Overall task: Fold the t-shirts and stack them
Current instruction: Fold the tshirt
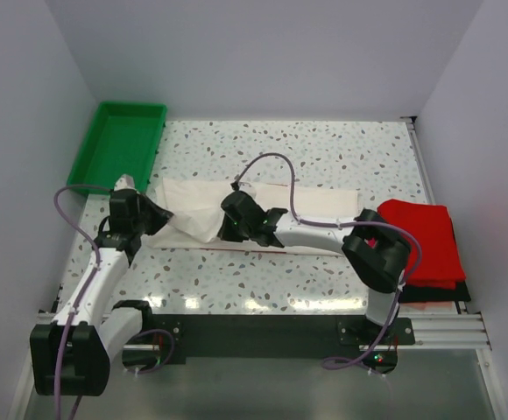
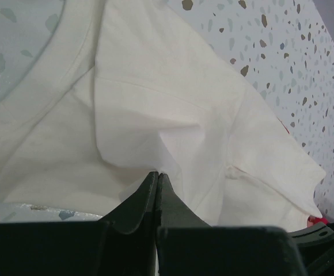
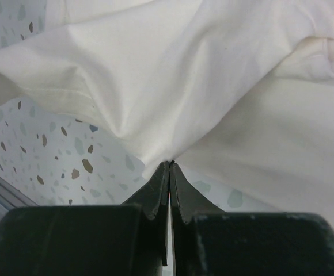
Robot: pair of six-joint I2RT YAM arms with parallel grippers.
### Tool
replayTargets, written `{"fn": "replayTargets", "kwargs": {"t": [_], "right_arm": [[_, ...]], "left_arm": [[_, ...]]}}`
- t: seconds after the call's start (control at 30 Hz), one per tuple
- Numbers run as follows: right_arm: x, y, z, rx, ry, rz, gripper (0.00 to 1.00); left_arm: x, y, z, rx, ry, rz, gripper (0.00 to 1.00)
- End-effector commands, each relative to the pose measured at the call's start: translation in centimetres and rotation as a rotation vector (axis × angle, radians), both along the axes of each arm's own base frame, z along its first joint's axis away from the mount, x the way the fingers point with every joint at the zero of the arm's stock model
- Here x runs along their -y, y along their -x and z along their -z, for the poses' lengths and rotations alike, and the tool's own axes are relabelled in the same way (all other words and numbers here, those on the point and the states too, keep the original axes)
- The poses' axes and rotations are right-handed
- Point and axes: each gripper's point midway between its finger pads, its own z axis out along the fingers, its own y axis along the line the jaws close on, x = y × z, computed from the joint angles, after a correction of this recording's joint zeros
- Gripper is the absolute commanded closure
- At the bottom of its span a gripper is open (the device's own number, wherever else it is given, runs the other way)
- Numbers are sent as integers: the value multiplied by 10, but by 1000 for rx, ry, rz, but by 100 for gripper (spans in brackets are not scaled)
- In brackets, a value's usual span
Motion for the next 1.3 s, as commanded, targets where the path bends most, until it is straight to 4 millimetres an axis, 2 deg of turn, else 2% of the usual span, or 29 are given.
{"fn": "replayTargets", "kwargs": {"t": [0.0,0.1,0.3,0.5,0.73,0.87,0.93,0.97,1.0,1.07,1.13,1.27], "right_arm": [[17,-5,-17,62,0,36,100],[24,-3,-22,70,-5,42,100],[40,5,-13,67,19,47,100],[48,11,-12,68,22,44,100],[58,13,-11,77,38,47,100],[56,13,-10,77,42,37,100],[51,12,-7,71,39,24,99],[47,11,-7,75,33,18,95],[42,12,-7,67,21,5,84],[36,13,-5,63,9,-8,73],[29,11,-3,61,1,-14,65],[19,11,0,63,-7,-23,57]], "left_arm": [[2,10,-2,20,-1,31,100],[4,18,0,21,7,37,100],[9,31,7,22,39,47,100],[15,44,19,2,64,50,100],[23,55,18,0,85,38,100],[25,60,15,18,96,28,100],[25,62,20,4,95,22,100],[25,62,22,1,96,23,100],[25,63,25,-6,97,23,100],[26,63,26,-9,99,24,100],[26,63,27,-12,98,29,100],[26,63,28,-15,94,30,100]]}}
